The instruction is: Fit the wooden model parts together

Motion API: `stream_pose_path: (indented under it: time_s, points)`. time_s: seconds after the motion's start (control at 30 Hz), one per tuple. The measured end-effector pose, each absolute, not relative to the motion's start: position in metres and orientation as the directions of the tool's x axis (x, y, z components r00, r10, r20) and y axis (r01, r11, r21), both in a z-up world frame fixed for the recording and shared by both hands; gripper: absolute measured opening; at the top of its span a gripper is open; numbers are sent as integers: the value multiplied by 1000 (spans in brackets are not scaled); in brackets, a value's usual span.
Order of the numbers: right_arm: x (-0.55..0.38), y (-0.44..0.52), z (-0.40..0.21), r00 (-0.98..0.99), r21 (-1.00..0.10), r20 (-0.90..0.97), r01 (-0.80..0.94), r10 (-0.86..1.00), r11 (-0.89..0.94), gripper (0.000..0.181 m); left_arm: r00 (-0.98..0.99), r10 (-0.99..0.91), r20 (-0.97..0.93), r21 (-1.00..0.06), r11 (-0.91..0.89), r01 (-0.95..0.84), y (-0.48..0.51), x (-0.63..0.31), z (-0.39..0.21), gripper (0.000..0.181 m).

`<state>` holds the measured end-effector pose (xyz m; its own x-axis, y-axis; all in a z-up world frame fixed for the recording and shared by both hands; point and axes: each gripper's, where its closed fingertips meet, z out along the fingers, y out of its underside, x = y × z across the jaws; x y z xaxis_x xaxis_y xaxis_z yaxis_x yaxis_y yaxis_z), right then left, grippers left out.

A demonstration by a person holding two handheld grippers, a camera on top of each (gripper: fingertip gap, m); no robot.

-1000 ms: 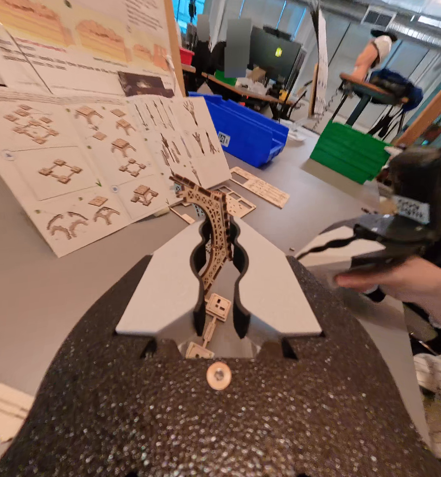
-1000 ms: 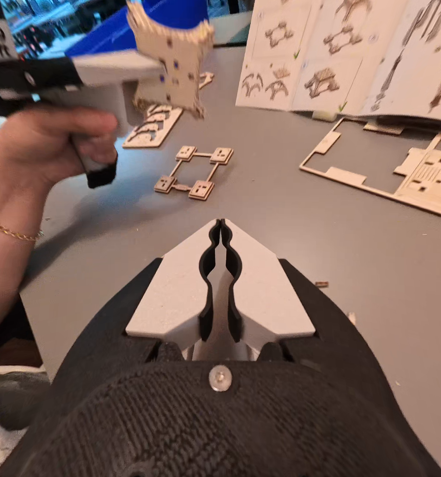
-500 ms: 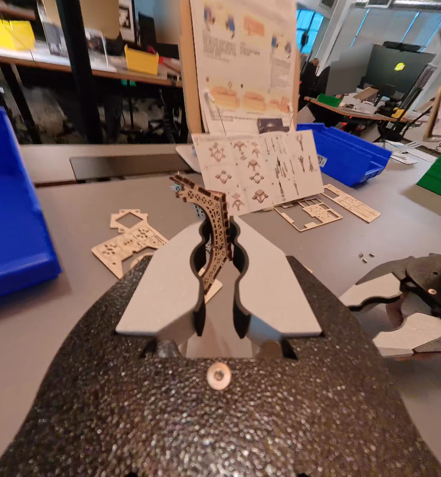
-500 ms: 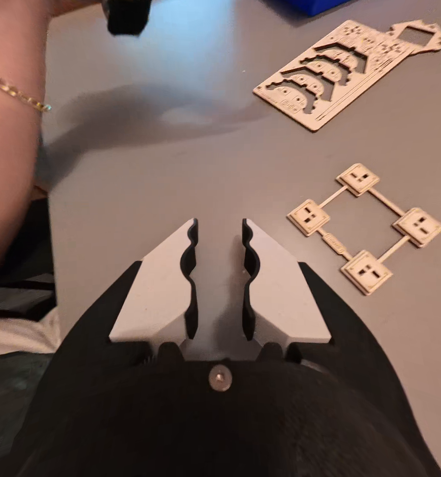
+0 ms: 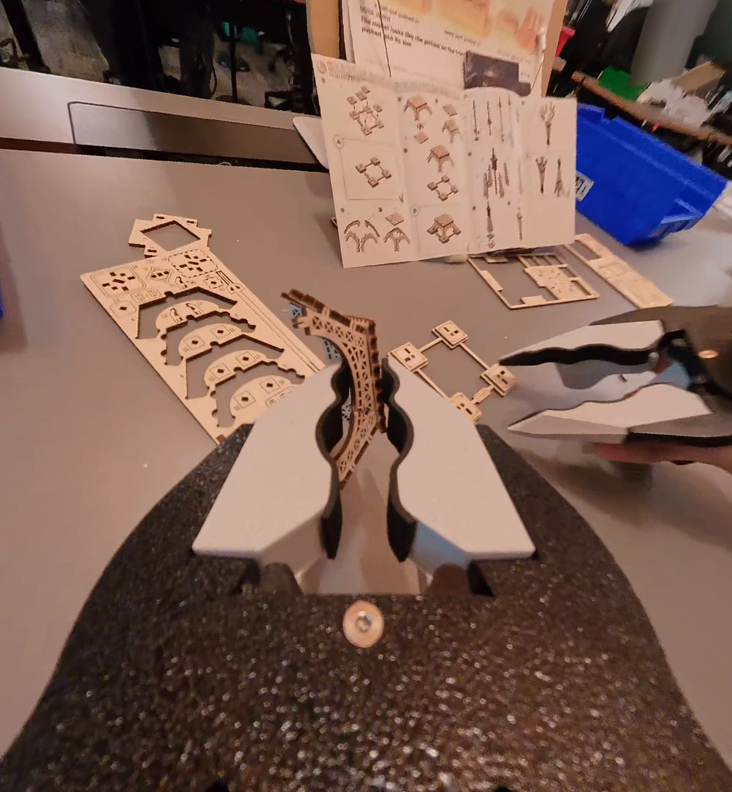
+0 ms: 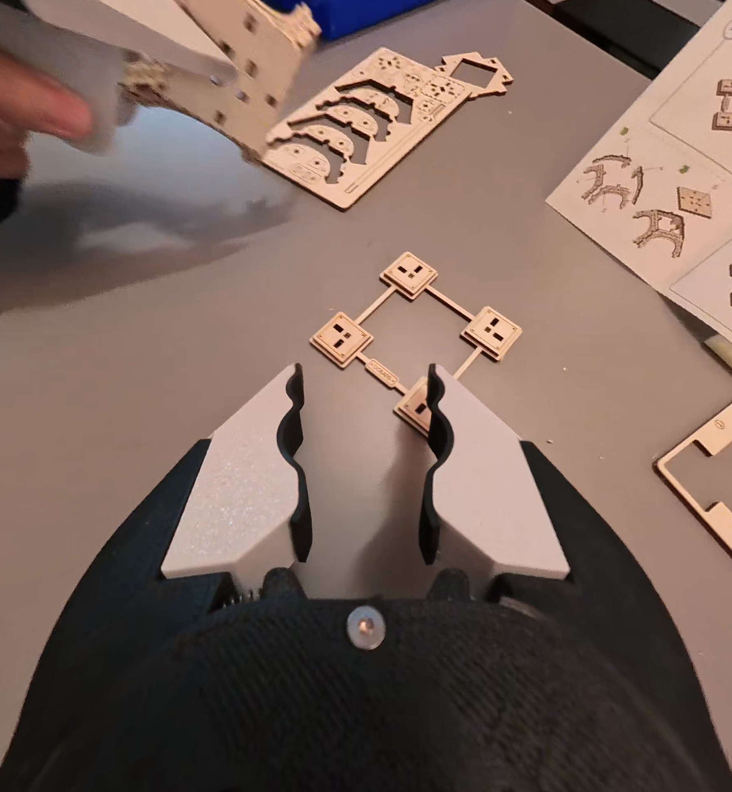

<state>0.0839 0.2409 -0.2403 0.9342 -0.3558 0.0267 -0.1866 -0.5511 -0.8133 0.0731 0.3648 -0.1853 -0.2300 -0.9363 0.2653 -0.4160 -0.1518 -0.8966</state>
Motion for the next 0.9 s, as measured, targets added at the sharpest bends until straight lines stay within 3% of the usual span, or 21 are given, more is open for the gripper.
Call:
stream_pose_path:
  time_s: [0.23, 0.63, 0.8, 0.9]
  points:
    - [80, 251, -259, 956, -751, 21, -179, -294, -635, 68, -179, -936, 304, -918, -237, -318, 399, 52, -161, 12]
    - [28, 263, -239, 983, -813, -8, -113, -183, -571, 90, -48, -954, 296, -949, -288, -129, 432, -44, -118, 12]
    - [-65, 293, -220, 995, -872, -95, -74, 18, -483, 84, 112, -957, 267, -962, -272, -35, 442, -164, -112, 12]
    - [-152, 312, -200, 972, -917, -116, -27, 202, -397, 71, 232, -937, 263, -963, -268, 11, 446, -245, -117, 12]
